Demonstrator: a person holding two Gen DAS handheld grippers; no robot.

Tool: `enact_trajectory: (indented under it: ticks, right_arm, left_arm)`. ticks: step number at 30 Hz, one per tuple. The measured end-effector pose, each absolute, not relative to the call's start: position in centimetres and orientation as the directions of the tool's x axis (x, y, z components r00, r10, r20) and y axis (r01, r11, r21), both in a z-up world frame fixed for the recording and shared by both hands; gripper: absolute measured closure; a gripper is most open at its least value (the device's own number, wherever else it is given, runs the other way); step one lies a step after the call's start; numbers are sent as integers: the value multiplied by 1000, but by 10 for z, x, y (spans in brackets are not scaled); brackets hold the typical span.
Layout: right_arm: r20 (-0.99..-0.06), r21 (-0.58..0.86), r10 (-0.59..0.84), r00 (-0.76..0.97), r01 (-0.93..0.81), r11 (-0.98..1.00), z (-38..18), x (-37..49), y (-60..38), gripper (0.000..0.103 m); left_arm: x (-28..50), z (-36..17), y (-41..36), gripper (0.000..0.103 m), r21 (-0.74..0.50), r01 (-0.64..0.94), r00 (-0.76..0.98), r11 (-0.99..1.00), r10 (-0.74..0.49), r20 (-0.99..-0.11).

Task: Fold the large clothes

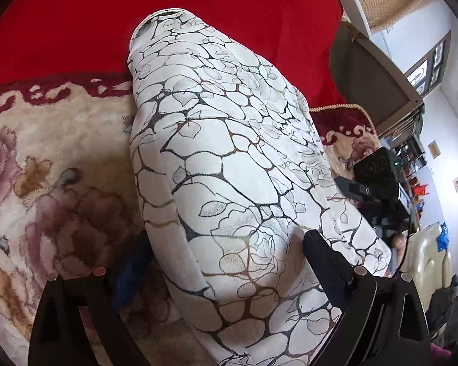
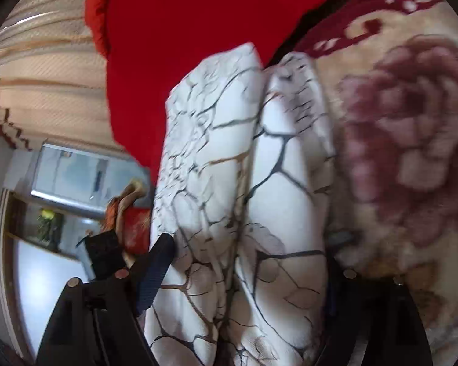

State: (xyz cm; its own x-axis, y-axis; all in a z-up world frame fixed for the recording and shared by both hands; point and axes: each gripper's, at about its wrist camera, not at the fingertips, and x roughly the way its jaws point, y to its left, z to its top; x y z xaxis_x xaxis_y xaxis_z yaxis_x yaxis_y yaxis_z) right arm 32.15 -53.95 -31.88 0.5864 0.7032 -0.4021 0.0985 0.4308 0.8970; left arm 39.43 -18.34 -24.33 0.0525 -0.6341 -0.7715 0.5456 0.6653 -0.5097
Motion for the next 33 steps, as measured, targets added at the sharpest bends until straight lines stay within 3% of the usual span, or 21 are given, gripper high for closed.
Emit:
enact_trajectory:
  ticks: [3,7,11,15,28,33]
  right_arm:
    - [-389,899,727,566,60,435,-319,334,-525,7]
    - [-422,873,714,559,37,487,-318,344,-505,9]
    - [-410,877,697,588,45,478,-319,339,-499,34]
    - [-444,838,649,618,30,544,-303,335,-484,46]
    - [-386,782,664,641,-155,604,-237,314,-409,52]
    - [-381,763,666,641,-190,619,-232,299,-384,53]
  left_arm:
    - [394,-243,-183,7,-515,549,63,658,-647,-760]
    - [389,-238,-181,18,-487,561,116,670,-645,-755]
    - [383,-230,-179,40,-457,576,161,677,-643,-749]
    - [381,-225,-171,48,-449,582,172,678,-642,-747]
    - [359,-170,-121,49,-326,593,359,736,-604,-712]
    - [355,-184,-126,49,-268,588,391,763,-559,-732]
